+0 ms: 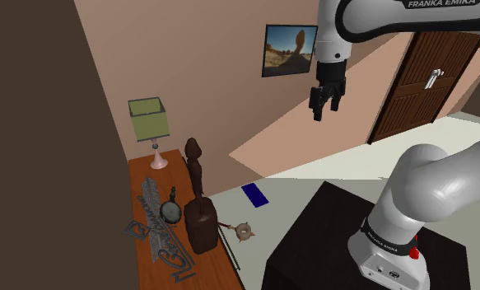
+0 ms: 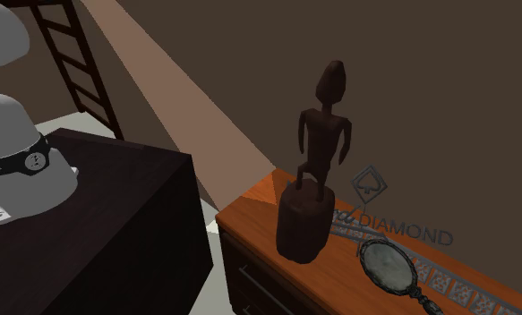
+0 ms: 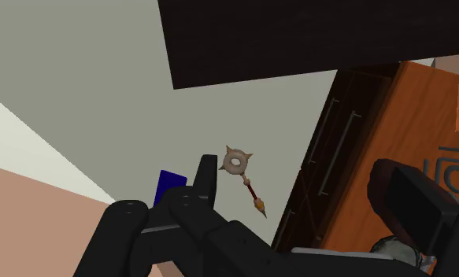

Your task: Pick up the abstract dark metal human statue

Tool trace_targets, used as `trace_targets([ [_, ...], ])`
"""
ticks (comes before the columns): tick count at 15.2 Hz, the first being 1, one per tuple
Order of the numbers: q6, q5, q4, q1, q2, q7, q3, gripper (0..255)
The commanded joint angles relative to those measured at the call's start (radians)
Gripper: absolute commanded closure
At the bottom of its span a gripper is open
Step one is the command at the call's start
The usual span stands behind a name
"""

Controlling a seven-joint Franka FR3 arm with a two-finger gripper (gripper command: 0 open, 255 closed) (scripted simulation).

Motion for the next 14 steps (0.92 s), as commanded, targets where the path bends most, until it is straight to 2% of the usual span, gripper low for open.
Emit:
trace_targets([
  [1, 0.0, 0.0, 0.0, 0.0, 0.0, 0.0, 0.0, 0],
  [8, 0.265, 0.056, -0.202, 0.039, -0.053, 0.232, 0.18, 0],
  [14, 0.519, 0.071, -0.298, 0.056, 0.022, 0.456, 0.363, 0],
])
